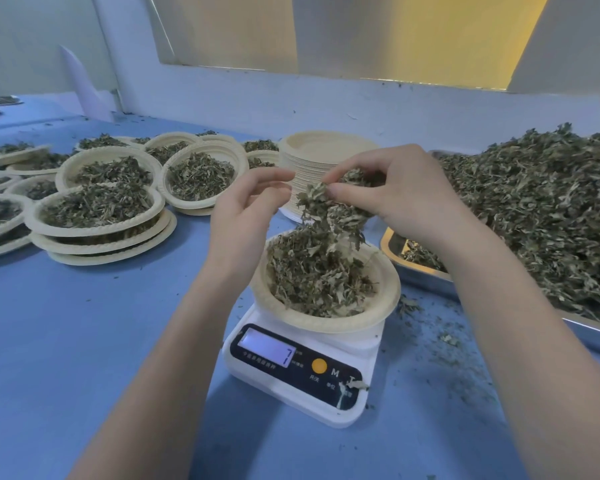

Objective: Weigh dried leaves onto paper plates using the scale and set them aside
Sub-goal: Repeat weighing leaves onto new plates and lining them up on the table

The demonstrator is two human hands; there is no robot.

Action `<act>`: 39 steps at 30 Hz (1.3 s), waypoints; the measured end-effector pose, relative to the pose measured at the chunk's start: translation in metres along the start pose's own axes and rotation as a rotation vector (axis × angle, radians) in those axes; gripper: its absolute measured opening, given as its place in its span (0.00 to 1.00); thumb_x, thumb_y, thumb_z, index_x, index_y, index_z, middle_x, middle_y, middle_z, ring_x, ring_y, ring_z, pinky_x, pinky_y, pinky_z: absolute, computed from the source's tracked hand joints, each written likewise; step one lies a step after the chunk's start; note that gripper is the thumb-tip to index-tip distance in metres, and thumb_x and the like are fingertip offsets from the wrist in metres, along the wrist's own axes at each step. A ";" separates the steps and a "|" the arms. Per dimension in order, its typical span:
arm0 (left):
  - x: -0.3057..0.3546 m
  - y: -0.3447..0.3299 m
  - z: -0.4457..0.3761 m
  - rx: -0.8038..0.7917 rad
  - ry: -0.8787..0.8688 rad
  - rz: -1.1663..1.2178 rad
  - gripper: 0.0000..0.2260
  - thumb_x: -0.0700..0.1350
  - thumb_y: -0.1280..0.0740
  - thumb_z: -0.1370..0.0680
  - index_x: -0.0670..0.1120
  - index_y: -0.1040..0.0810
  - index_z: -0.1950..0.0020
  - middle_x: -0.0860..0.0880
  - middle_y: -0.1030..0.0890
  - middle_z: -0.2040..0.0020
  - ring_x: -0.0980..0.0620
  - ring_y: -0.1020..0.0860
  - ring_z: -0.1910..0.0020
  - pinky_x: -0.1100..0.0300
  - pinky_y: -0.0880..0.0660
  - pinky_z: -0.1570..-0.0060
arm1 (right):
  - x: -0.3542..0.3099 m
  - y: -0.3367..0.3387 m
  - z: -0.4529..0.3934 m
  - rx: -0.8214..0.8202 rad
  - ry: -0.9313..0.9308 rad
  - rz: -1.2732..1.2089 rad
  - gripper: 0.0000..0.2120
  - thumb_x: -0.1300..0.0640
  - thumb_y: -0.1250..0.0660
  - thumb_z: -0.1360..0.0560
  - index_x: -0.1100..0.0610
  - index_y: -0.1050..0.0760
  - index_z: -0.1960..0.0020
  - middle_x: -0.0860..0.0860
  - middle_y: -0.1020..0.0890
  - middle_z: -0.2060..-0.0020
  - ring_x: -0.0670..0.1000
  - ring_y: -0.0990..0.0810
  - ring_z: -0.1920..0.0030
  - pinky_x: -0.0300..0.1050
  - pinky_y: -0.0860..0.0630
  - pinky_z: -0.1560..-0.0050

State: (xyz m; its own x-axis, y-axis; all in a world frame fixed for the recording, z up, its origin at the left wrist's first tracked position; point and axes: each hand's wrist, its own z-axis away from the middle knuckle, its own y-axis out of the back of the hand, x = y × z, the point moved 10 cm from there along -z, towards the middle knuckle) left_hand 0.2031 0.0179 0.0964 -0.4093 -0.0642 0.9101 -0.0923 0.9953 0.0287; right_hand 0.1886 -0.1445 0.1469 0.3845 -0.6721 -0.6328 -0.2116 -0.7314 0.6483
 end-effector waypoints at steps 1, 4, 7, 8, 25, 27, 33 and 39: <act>0.000 -0.001 0.000 -0.009 0.004 -0.001 0.09 0.38 0.37 0.23 0.48 0.20 0.48 0.52 0.20 0.54 0.64 0.25 0.61 0.70 0.31 0.57 | 0.000 0.000 0.001 -0.003 -0.004 -0.009 0.05 0.53 0.28 0.28 0.50 0.17 0.52 0.44 0.25 0.69 0.33 0.27 0.76 0.28 0.32 0.74; -0.001 -0.006 0.002 -0.041 0.003 -0.019 0.09 0.39 0.37 0.23 0.46 0.20 0.47 0.51 0.20 0.54 0.63 0.25 0.61 0.72 0.32 0.58 | 0.004 -0.002 0.001 -0.012 -0.023 -0.036 0.06 0.55 0.28 0.27 0.52 0.17 0.51 0.45 0.27 0.70 0.34 0.28 0.77 0.28 0.34 0.78; -0.003 -0.008 0.003 -0.045 0.010 -0.042 0.09 0.39 0.36 0.23 0.45 0.20 0.46 0.52 0.21 0.56 0.62 0.26 0.61 0.72 0.32 0.59 | 0.004 -0.004 0.002 -0.022 -0.022 -0.068 0.05 0.55 0.28 0.27 0.52 0.17 0.52 0.48 0.24 0.66 0.35 0.28 0.77 0.26 0.35 0.78; -0.004 -0.008 0.003 -0.046 0.011 -0.048 0.09 0.39 0.36 0.24 0.45 0.20 0.46 0.51 0.21 0.56 0.61 0.26 0.61 0.72 0.32 0.59 | 0.003 -0.005 0.002 -0.025 -0.016 -0.066 0.04 0.55 0.28 0.28 0.51 0.17 0.53 0.49 0.22 0.64 0.35 0.28 0.76 0.25 0.36 0.77; -0.021 -0.001 -0.002 0.012 0.018 -0.047 0.07 0.43 0.35 0.24 0.52 0.21 0.49 0.55 0.21 0.55 0.68 0.26 0.62 0.75 0.31 0.61 | 0.115 0.057 0.009 -0.054 -0.373 0.646 0.20 0.37 0.31 0.30 0.43 0.22 0.41 0.51 0.21 0.39 0.54 0.24 0.42 0.49 0.27 0.48; -0.023 -0.001 -0.002 0.014 0.017 -0.061 0.07 0.43 0.35 0.24 0.52 0.20 0.48 0.56 0.21 0.56 0.69 0.26 0.62 0.77 0.31 0.62 | 0.114 0.053 0.007 -0.067 -0.353 0.588 0.17 0.35 0.34 0.28 0.41 0.21 0.44 0.50 0.20 0.41 0.53 0.22 0.48 0.47 0.26 0.53; -0.030 -0.002 -0.005 -0.018 0.052 -0.127 0.07 0.44 0.34 0.24 0.55 0.21 0.49 0.56 0.21 0.53 0.66 0.25 0.59 0.71 0.30 0.61 | 0.081 0.016 -0.001 -0.227 -0.189 0.342 0.19 0.34 0.36 0.29 0.41 0.22 0.43 0.45 0.19 0.45 0.42 0.26 0.51 0.36 0.32 0.54; -0.042 -0.005 -0.002 -0.111 0.148 -0.258 0.09 0.47 0.33 0.25 0.56 0.21 0.46 0.57 0.21 0.48 0.62 0.24 0.50 0.66 0.32 0.54 | 0.064 -0.033 0.026 -0.533 -0.137 0.217 0.54 0.21 0.37 0.44 0.43 0.45 0.24 0.40 0.36 0.28 0.39 0.32 0.37 0.40 0.36 0.37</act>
State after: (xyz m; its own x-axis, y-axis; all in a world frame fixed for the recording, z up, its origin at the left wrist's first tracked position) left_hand 0.2225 0.0160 0.0593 -0.2476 -0.3125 0.9171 -0.0726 0.9499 0.3040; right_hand 0.1968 -0.1662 0.0736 0.2563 -0.8346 -0.4877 0.2218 -0.4403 0.8700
